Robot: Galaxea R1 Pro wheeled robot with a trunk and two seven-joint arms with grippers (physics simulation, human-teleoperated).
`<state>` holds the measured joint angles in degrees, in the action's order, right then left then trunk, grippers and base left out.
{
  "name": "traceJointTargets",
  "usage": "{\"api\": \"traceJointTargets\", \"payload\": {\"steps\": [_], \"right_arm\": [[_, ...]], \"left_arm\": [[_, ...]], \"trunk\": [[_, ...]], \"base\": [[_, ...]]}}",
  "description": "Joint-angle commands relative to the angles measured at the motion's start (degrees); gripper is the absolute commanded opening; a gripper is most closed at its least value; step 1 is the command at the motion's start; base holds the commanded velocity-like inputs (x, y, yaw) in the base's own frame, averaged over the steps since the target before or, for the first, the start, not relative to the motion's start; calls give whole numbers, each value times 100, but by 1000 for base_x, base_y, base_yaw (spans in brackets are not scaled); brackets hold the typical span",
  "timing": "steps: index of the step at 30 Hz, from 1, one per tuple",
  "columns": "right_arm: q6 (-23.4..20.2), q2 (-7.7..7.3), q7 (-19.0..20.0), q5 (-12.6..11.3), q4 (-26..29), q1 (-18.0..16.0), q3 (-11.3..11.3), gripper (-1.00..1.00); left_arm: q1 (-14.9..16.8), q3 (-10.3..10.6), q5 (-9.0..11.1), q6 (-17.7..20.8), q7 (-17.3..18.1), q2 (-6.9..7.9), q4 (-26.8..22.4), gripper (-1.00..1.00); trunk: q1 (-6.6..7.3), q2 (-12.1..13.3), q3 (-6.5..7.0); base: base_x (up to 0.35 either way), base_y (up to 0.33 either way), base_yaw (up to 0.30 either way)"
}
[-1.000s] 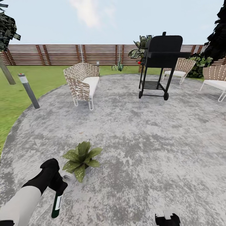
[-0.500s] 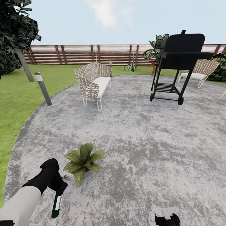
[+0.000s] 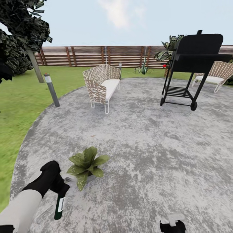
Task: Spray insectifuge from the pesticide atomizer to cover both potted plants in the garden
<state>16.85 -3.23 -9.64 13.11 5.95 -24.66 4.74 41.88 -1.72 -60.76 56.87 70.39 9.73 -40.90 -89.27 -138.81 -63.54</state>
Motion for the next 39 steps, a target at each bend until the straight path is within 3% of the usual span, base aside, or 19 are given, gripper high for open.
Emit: {"api": "traceJointTargets", "payload": {"steps": [1, 5, 22, 24, 25, 30, 35, 39], "right_arm": [[20, 2, -12, 60, -7, -3, 46, 100], [20, 6, -12, 57, 0, -3, 52, 100], [29, -31, -12, 70, -10, -3, 42, 100], [29, -20, -12, 65, -4, -3, 44, 100], [29, -14, -12, 62, -1, -3, 46, 100], [29, -11, -13, 60, 10, -3, 53, 100], [21, -4, -12, 60, -1, -3, 47, 100], [20, -2, -12, 60, -6, -3, 47, 100]], "left_arm": [[20, -19, -52, 48, 60, 8, -6, -100], [324, 2, -85, 41, 250, -38, 43, -100], [309, 21, -85, 16, 316, -54, 73, -100], [314, 47, -99, -9, 693, -22, 80, -100], [318, 183, -173, -22, 1050, 7, 78, -100], [329, 668, -520, -26, 1589, 37, 66, -100], [334, 715, -615, -20, 1724, 43, 29, -100], [330, 724, -855, -19, 1737, 7, 63, -100]], "trunk": [[1, -2, -5], [1, -2, -11], [1, -2, -17], [1, -2, -17], [1, -2, -17], [1, -2, -17], [1, -2, -17], [1, -2, -17]], "base": [[-5, -3, 270], [-1, -1, 267], [273, 0, 24], [159, 0, 145], [61, 0, 240], [19, 0, 266], [1, 0, 277], [85, -77, 198]]}}
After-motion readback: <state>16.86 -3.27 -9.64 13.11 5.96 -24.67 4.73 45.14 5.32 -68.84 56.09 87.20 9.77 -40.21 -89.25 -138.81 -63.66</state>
